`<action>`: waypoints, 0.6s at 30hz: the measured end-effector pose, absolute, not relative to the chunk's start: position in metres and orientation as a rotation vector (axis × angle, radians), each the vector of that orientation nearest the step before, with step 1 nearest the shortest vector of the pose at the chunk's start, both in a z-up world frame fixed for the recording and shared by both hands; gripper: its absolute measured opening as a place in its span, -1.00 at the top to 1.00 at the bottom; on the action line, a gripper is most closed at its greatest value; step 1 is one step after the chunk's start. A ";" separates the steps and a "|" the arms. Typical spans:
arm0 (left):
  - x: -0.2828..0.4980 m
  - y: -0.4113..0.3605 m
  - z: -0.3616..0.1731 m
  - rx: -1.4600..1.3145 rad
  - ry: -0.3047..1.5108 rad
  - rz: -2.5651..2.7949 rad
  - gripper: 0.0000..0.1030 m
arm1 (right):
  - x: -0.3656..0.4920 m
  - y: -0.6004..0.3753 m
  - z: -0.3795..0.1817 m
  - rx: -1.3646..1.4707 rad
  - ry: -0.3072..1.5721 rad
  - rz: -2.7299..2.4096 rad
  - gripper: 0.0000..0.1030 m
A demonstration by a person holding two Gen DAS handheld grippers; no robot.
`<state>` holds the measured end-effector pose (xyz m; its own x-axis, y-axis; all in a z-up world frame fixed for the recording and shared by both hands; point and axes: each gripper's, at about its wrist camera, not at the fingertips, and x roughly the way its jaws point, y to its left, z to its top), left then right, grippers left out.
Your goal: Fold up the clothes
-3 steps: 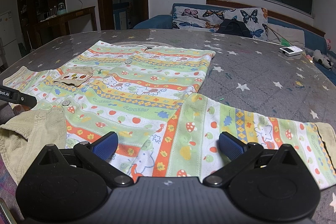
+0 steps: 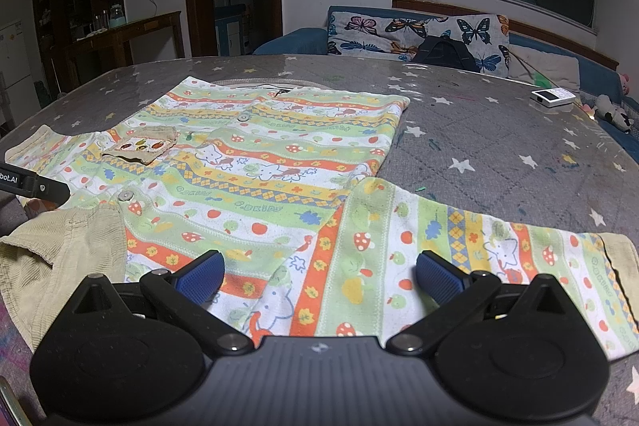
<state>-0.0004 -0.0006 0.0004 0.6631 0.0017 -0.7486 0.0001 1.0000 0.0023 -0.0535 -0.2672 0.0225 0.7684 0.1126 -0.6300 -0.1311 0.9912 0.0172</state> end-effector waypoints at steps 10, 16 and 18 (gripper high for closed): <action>-0.002 -0.001 -0.002 0.007 0.832 -0.005 -1.00 | -0.053 -0.267 0.026 -0.042 0.703 0.139 -1.00; -0.002 -0.002 -0.001 0.007 0.834 -0.004 -1.00 | -0.057 -0.271 0.031 -0.004 0.690 0.124 -0.99; -0.002 -0.002 -0.001 0.009 0.828 -0.006 -1.00 | -0.061 -0.274 0.035 0.009 0.673 0.106 -0.99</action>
<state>-0.0025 -0.0020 -0.0014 0.6761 -0.0019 -0.7368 0.0090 0.9999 0.0057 -0.0610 -0.2736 0.0349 0.7768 0.1004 -0.6217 -0.0947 0.9946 0.0422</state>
